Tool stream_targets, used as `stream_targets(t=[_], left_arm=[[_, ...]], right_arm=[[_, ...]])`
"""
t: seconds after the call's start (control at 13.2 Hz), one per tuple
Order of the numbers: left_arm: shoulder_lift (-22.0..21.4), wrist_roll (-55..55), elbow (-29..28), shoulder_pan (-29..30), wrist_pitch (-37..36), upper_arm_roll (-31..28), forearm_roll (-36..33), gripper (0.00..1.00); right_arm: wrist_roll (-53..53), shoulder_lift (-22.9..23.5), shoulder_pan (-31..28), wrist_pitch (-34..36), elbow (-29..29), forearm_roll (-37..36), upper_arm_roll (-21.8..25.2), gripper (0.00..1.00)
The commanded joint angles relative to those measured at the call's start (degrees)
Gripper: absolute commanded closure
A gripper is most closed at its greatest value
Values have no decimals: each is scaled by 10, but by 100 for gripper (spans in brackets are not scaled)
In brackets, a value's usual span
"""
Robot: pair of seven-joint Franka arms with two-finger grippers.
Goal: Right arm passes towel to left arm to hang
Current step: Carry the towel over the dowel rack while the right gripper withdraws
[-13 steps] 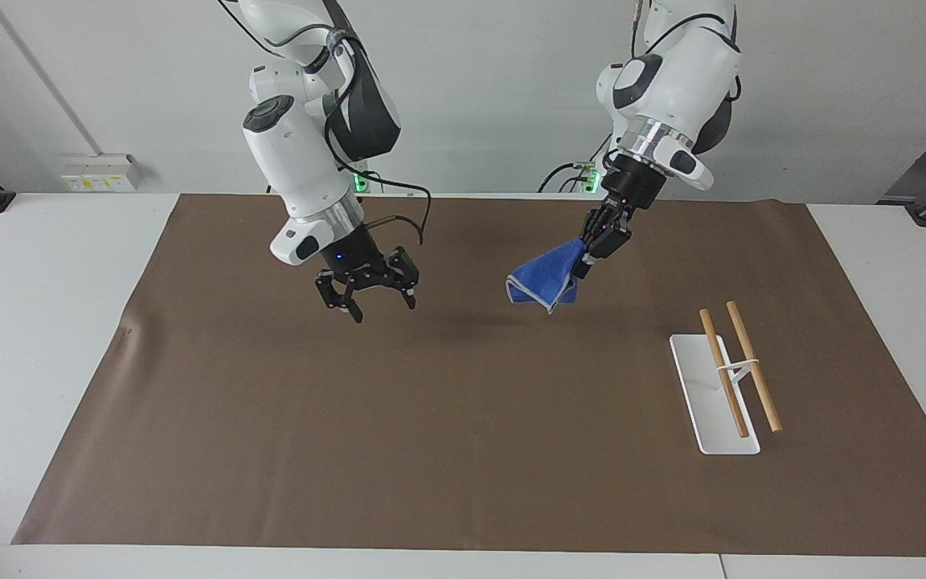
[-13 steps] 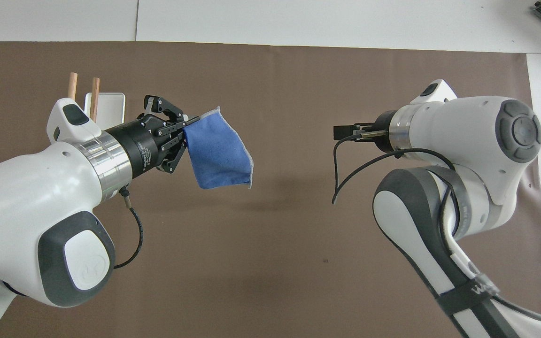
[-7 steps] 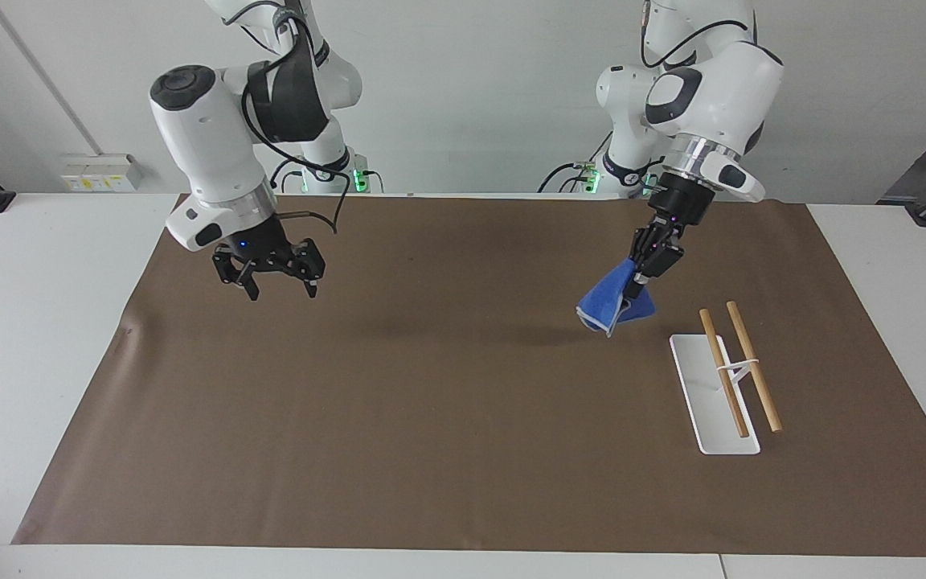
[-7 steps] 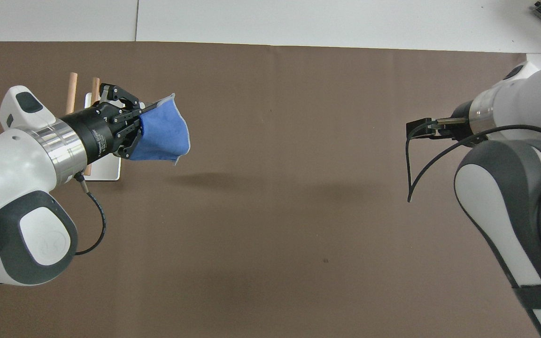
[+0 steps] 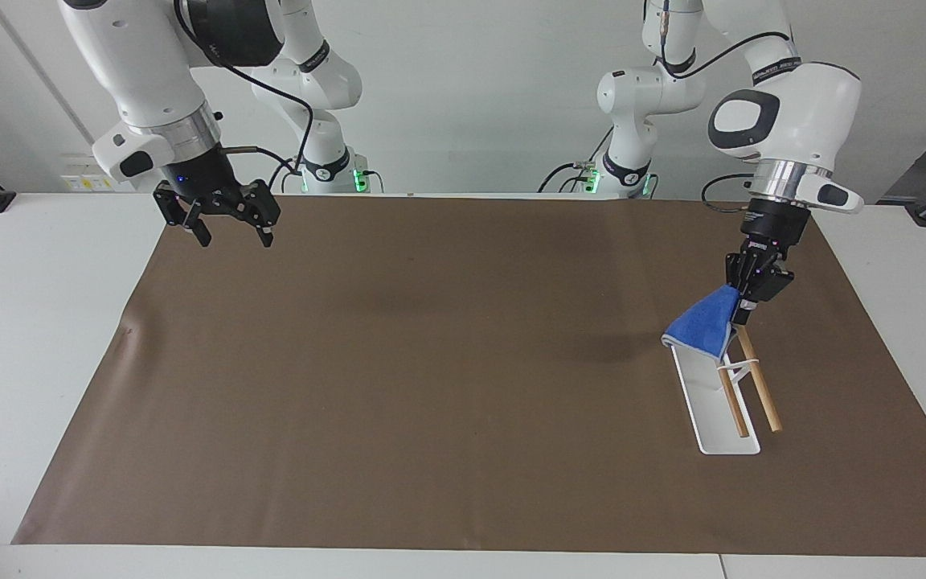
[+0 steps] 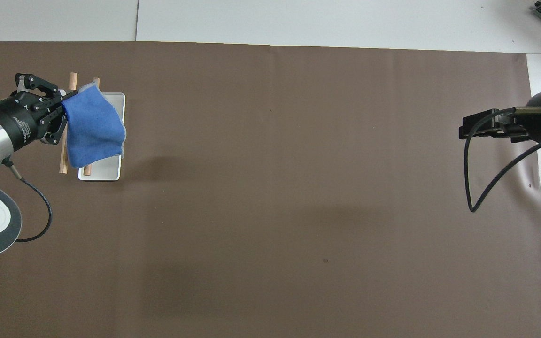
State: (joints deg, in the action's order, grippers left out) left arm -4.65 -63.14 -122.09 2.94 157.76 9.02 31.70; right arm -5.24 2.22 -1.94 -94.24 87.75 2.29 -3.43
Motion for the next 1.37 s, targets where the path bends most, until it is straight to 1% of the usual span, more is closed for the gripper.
stream_targets(t=[0.0, 0.08, 0.15, 0.23, 0.38, 0.46, 0.61, 0.68, 0.84, 0.91, 1.14, 1.29], left_arm=[[32, -1, -1, 15, 62, 7, 7, 100], [43, -8, 0, 20, 82, 7, 10, 100], [53, -22, 1, 22, 104, 7, 11, 100], [65, -45, 4, 36, 129, 7, 12, 100], [79, -63, 8, 51, 158, 7, 13, 100], [82, -63, 11, 61, 159, 7, 13, 100], [82, -70, 11, 79, 160, 7, 13, 100], [82, -85, 9, 89, 160, 7, 13, 100], [80, -112, 2, 109, 160, 7, 13, 100], [80, -124, 1, 118, 160, 7, 13, 100], [72, -133, -28, 124, 160, 7, 13, 100], [68, -134, -48, 124, 160, 7, 13, 100]], right_arm=[[-7, -2, 32, 24, -14, -15, 37, 0], [-7, -6, 68, 27, -14, -13, 87, 0], [0, -6, 77, 36, -14, -8, 114, 0], [11, -7, 66, 39, -13, -6, 113, 0], [26, -31, 56, 45, 24, -5, 105, 0], [27, -48, 57, 58, 38, -6, 104, 0], [26, -57, 55, 57, 55, -6, 103, 0], [26, -60, 45, 59, 58, -6, 102, 0], [27, -67, 26, 61, 61, -11, 78, 0], [28, -68, 24, 60, 60, -13, 75, 0], [28, -69, 11, 61, 55, -6, 79, 0], [28, -85, 17, 67, 51, -15, 78, 0]])
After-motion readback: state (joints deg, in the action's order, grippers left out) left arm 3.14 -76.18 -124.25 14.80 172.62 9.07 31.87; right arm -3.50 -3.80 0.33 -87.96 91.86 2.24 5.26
